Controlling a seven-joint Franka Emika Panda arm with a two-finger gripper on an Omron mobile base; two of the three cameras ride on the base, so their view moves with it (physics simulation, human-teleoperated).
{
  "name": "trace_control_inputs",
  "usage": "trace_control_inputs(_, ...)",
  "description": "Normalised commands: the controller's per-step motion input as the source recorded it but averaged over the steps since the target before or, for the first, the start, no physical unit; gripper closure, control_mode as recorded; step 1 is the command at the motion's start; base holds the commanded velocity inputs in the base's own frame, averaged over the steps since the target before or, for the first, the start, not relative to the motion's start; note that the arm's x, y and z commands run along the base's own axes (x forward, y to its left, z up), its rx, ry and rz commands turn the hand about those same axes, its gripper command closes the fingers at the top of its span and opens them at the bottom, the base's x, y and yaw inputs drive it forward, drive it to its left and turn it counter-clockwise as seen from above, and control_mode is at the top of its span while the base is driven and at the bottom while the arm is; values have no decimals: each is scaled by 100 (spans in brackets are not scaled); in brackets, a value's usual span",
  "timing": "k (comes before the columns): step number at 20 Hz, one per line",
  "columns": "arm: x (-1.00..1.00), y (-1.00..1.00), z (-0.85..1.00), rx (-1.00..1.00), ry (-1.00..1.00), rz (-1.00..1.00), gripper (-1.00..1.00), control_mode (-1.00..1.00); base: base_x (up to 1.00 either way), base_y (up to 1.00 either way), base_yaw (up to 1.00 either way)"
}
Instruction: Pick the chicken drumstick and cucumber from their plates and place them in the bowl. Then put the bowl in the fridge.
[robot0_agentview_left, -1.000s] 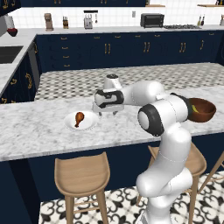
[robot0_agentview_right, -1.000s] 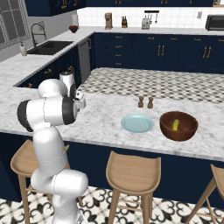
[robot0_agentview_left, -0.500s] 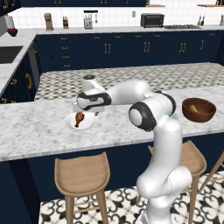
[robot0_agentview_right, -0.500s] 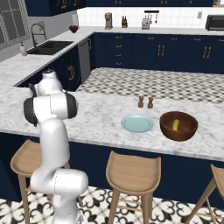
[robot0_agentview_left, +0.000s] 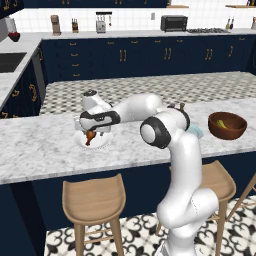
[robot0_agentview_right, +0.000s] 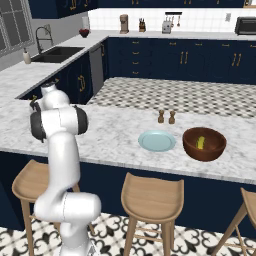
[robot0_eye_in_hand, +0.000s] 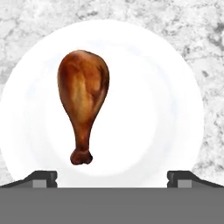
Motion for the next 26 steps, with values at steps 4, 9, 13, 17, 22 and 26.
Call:
trace_control_inputs(4, 17, 16, -13, 0, 1, -13, -100, -100, 0, 0, 0)
trace_control_inputs(9, 24, 1, -26, 0, 4, -9, -100, -100, 0, 0, 0)
trace_control_inputs(13, 23, 0, -24, 0, 6, -1, -100, -100, 0, 0, 0)
trace_control_inputs(17, 16, 9, -21, 0, 10, 0, -100, -100, 0, 0, 0)
trace_control_inputs(22, 17, 6, -22, 0, 10, 0, -100, -100, 0, 0, 0)
trace_control_inputs(26, 27, 8, -20, 0, 9, 0, -100, -100, 0, 0, 0)
